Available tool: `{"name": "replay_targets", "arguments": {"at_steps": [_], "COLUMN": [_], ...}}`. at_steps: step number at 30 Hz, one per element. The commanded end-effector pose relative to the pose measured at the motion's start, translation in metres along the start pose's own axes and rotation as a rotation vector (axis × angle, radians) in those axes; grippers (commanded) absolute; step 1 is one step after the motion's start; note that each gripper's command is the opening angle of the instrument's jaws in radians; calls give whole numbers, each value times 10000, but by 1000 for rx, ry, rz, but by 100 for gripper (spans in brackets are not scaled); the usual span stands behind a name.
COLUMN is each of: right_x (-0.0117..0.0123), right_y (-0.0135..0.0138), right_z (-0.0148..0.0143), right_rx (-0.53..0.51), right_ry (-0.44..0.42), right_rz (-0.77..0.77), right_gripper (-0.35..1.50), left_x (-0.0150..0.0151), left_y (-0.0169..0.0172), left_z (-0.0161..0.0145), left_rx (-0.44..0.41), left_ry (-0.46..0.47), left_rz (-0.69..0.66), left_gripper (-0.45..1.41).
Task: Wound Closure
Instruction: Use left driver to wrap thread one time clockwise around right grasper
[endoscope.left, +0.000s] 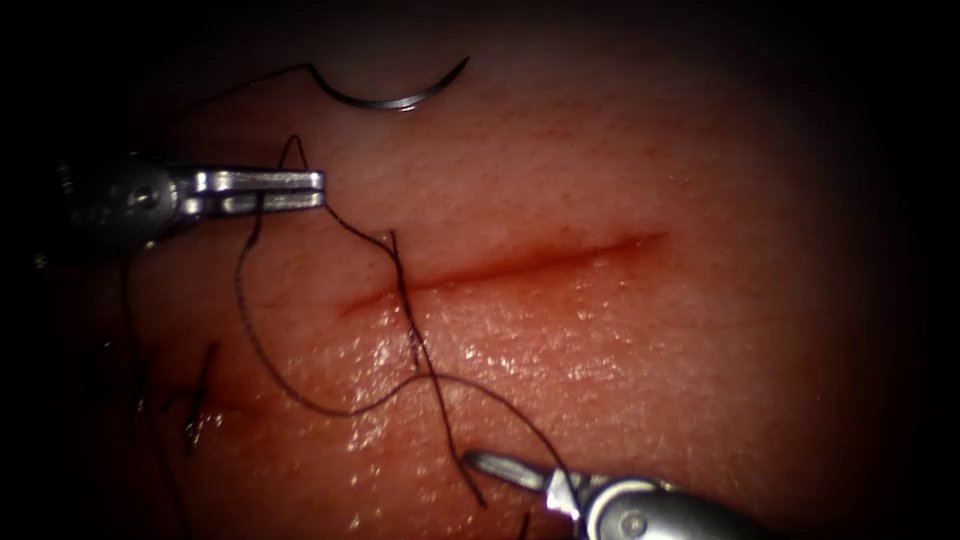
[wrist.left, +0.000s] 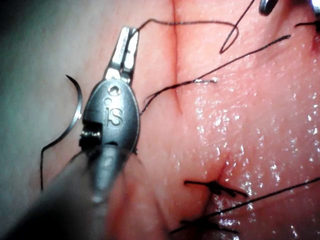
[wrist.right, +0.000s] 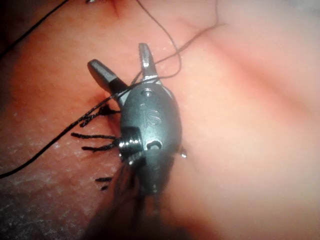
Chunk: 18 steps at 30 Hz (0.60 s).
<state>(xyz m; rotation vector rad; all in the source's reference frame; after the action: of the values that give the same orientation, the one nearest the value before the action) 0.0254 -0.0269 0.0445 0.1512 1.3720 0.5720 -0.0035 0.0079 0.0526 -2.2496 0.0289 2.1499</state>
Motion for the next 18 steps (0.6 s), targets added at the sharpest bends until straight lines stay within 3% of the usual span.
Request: {"name": "replay_targets", "arguments": {"at_steps": [1, 2, 5, 6, 12, 13, 15, 17, 18], "right_x": [5, 17, 24, 30, 37, 36, 33, 19, 15], "right_y": [6, 5, 4, 1, -9, -6, 2, 31, 42], "right_z": [-3, -25, -40, -62, -141, -162, -175, -181, -178], "right_rx": [34, 112, 160, 217, 391, 432, 407, 282, 245], "right_ry": [12, 39, 55, 70, 50, 11, -60, -252, -288], "right_rz": [-20, -47, -43, -46, 34, 27, 16, -104, -129], "right_gripper": [138, 138, 138, 140, 140, 131, 130, 130, 130], "left_x": [0, 16, 27, 36, 66, 73, 80, 90, 92], "left_y": [0, 10, 16, 22, 41, 46, 53, 62, 63], "left_z": [3, 0, 0, 2, 9, 9, 9, 7, 7], "left_rx": [-7, -19, -31, -42, -86, -97, -113, -132, -134], "left_ry": [3, 19, 41, 61, 116, 122, 128, 131, 133], "left_rz": [-15, -39, -50, -59, -80, -78, -75, -78, -77], "left_gripper": [-45, -45, -45, -45, -45, -45, -45, -45, -45]}}
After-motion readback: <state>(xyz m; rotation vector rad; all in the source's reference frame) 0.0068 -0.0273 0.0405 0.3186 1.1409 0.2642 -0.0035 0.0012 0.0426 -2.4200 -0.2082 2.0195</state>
